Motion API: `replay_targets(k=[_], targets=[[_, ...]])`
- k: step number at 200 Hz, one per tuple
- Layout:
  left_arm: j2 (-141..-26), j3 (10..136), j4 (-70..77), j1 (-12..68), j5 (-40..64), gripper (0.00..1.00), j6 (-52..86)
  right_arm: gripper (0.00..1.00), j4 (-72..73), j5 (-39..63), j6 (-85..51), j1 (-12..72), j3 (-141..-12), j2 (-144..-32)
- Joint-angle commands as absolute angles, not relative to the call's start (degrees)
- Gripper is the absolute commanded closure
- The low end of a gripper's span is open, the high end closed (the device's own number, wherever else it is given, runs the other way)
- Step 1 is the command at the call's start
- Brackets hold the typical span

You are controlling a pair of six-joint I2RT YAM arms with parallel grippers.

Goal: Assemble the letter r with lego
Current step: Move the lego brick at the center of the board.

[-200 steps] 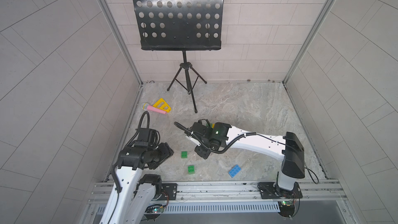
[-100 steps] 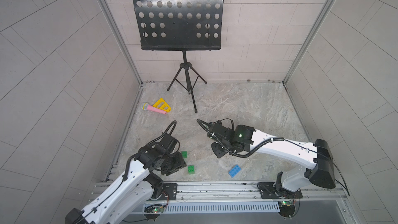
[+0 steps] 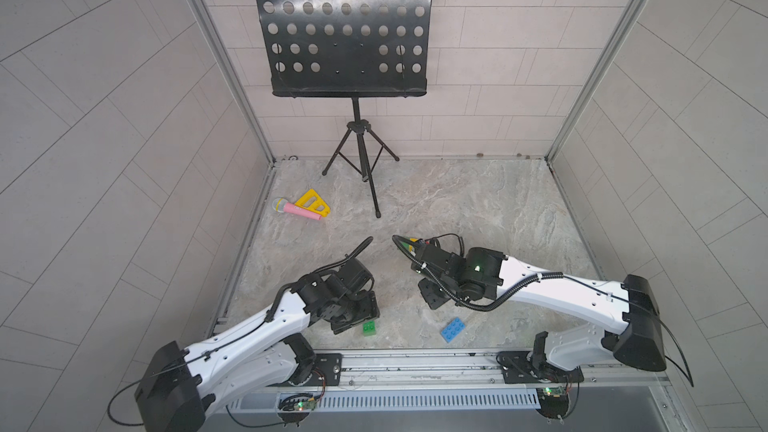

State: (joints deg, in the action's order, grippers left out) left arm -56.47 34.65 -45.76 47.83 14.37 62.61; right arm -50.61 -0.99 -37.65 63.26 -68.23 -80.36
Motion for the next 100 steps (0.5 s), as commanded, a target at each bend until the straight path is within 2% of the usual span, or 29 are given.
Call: replay_targets(k=[1,43,100], targets=[[-60.1,37.5,-45.8,51.0,8.4,0.21,63.5,1.00,-51.2,-3.3,-38.9,63.3,-67.1,-78.0],[-66.1,38.5,-45.3,55.2,5.1,0.23,65.6,1.00,-51.7,-4.2,-39.5,63.1,-64.7,-75.3],[-65.0,35.5,-43.3,55.5,4.0,0.33,67.9,1.00,-52.3,-6.6,-42.1,62.8,-59.6,-69.2]])
